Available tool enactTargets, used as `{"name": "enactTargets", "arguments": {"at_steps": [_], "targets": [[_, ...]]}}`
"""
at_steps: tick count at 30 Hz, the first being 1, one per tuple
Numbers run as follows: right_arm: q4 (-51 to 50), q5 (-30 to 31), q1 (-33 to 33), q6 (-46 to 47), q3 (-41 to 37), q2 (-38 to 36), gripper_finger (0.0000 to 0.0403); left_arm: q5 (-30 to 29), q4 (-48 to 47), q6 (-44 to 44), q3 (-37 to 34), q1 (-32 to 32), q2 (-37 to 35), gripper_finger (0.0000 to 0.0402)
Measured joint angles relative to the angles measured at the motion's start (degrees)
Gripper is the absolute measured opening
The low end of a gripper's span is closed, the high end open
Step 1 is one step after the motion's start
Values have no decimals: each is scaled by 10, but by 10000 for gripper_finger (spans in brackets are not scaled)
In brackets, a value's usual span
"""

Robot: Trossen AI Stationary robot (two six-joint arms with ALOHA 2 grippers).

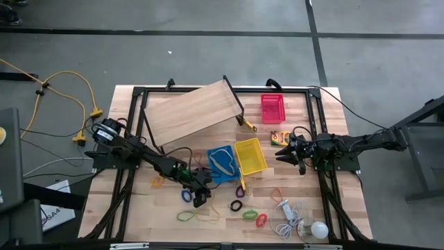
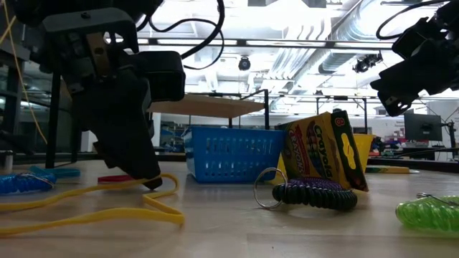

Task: Pick & Place Office Desk Supplies
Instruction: Put the yellow rubber band into the blue bin

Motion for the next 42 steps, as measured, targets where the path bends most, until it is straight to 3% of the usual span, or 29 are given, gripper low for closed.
{"name": "enactTargets", "arguments": {"at_steps": [29, 42], "targets": [[0, 0, 0, 0, 0, 0, 89, 6, 8, 0, 0, -9, 0, 88], [0, 1, 0, 0, 0, 0, 89, 3, 8, 0, 0, -9, 0, 12]]}}
